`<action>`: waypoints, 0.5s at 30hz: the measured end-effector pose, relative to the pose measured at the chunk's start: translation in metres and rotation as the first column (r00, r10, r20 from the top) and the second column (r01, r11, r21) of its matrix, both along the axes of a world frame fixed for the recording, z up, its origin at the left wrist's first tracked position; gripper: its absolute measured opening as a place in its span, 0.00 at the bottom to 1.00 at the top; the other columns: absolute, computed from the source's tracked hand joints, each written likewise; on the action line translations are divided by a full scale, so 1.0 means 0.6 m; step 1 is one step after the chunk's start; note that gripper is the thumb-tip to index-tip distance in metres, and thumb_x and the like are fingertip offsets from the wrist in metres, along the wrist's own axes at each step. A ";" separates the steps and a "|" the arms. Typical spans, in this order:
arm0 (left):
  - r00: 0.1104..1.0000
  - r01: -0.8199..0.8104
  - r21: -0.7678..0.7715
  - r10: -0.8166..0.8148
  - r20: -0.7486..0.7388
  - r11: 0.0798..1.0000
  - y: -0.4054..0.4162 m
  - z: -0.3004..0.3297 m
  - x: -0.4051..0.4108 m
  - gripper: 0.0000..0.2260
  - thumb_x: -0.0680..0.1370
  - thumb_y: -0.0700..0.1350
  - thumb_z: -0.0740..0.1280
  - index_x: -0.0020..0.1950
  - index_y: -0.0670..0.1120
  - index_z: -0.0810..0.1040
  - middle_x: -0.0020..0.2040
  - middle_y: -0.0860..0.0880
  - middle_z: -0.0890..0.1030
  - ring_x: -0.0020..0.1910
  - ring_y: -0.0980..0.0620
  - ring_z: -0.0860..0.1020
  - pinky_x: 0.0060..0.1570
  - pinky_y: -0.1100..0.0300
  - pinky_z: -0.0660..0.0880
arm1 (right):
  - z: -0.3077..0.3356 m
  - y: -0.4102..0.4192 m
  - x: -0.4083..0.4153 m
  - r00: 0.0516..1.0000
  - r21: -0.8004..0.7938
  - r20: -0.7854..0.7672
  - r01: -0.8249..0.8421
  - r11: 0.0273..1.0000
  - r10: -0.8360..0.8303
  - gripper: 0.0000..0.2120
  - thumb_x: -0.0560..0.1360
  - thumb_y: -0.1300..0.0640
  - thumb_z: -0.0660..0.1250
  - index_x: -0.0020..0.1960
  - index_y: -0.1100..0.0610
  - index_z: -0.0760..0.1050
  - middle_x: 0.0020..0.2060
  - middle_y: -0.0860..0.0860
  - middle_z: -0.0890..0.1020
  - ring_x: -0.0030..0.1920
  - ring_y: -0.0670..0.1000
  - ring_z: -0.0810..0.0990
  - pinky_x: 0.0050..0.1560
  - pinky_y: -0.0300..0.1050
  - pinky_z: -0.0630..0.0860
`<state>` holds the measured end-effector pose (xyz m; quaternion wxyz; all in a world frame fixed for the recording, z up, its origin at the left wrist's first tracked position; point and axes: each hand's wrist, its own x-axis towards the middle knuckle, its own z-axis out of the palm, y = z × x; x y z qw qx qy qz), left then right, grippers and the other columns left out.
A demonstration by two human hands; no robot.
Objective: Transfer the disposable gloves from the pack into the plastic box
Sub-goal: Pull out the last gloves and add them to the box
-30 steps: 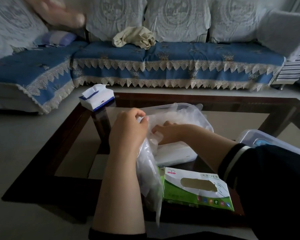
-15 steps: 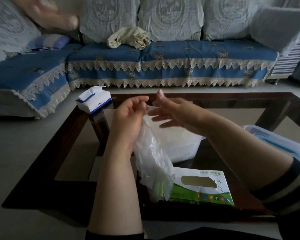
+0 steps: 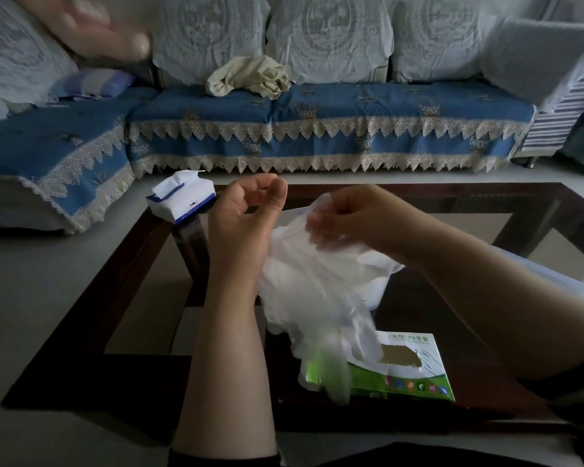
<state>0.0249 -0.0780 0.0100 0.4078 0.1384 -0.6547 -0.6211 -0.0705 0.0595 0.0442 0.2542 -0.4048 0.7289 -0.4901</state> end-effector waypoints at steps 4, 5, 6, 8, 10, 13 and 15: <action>0.960 0.173 0.012 -0.171 0.222 0.985 0.001 -0.012 -0.006 0.34 0.63 0.69 0.65 0.65 0.54 0.73 0.63 0.55 0.76 0.57 0.64 0.75 0.46 0.74 0.73 | 0.002 -0.011 0.001 0.969 -0.082 -0.225 0.088 0.993 -0.105 0.07 0.79 0.57 0.63 0.43 0.51 0.76 0.32 0.46 0.79 0.31 0.45 0.76 0.36 0.39 0.76; 0.928 0.239 0.067 -0.248 0.279 0.969 0.003 -0.017 -0.009 0.37 0.64 0.68 0.65 0.70 0.52 0.70 0.65 0.54 0.74 0.61 0.61 0.73 0.49 0.73 0.73 | -0.005 -0.017 0.000 0.955 -0.079 -0.272 0.104 0.991 -0.122 0.08 0.80 0.57 0.62 0.43 0.50 0.75 0.32 0.46 0.77 0.30 0.44 0.74 0.33 0.41 0.73; 0.892 0.295 0.140 -0.325 0.313 0.945 0.003 -0.022 -0.012 0.40 0.65 0.69 0.68 0.72 0.51 0.68 0.68 0.51 0.73 0.64 0.57 0.73 0.55 0.67 0.74 | -0.011 -0.023 0.000 0.945 -0.082 -0.295 0.122 0.989 -0.141 0.08 0.79 0.58 0.62 0.43 0.49 0.74 0.33 0.47 0.77 0.30 0.45 0.73 0.33 0.44 0.73; 0.830 0.355 0.289 -0.442 0.339 0.889 0.005 -0.029 -0.017 0.44 0.62 0.70 0.74 0.72 0.50 0.69 0.68 0.47 0.75 0.63 0.49 0.77 0.58 0.52 0.78 | -0.020 -0.028 -0.002 0.922 -0.122 -0.332 0.166 0.979 -0.198 0.10 0.79 0.62 0.62 0.44 0.48 0.73 0.36 0.48 0.79 0.34 0.47 0.76 0.37 0.46 0.75; 0.813 0.361 0.343 -0.473 0.339 0.867 0.003 -0.028 -0.017 0.38 0.64 0.63 0.77 0.70 0.49 0.72 0.61 0.48 0.80 0.52 0.53 0.82 0.42 0.56 0.81 | -0.019 -0.026 -0.005 0.896 -0.196 -0.365 0.191 0.962 -0.252 0.10 0.79 0.65 0.61 0.46 0.51 0.75 0.37 0.46 0.80 0.34 0.45 0.77 0.36 0.44 0.76; 0.884 0.298 0.399 -0.409 0.228 0.867 -0.004 -0.028 -0.014 0.26 0.66 0.51 0.74 0.62 0.45 0.76 0.40 0.53 0.82 0.33 0.57 0.79 0.29 0.63 0.75 | -0.018 -0.017 -0.017 0.883 -0.266 -0.335 0.246 0.932 -0.329 0.09 0.79 0.67 0.59 0.47 0.59 0.77 0.33 0.52 0.80 0.27 0.48 0.74 0.27 0.43 0.70; 0.937 0.239 0.429 -0.323 0.133 0.871 -0.008 -0.025 -0.011 0.20 0.69 0.46 0.74 0.59 0.43 0.77 0.42 0.51 0.83 0.37 0.55 0.81 0.32 0.62 0.77 | -0.022 -0.013 -0.025 0.846 -0.300 -0.342 0.314 0.901 -0.409 0.07 0.79 0.62 0.62 0.47 0.60 0.78 0.36 0.59 0.81 0.33 0.60 0.76 0.32 0.55 0.75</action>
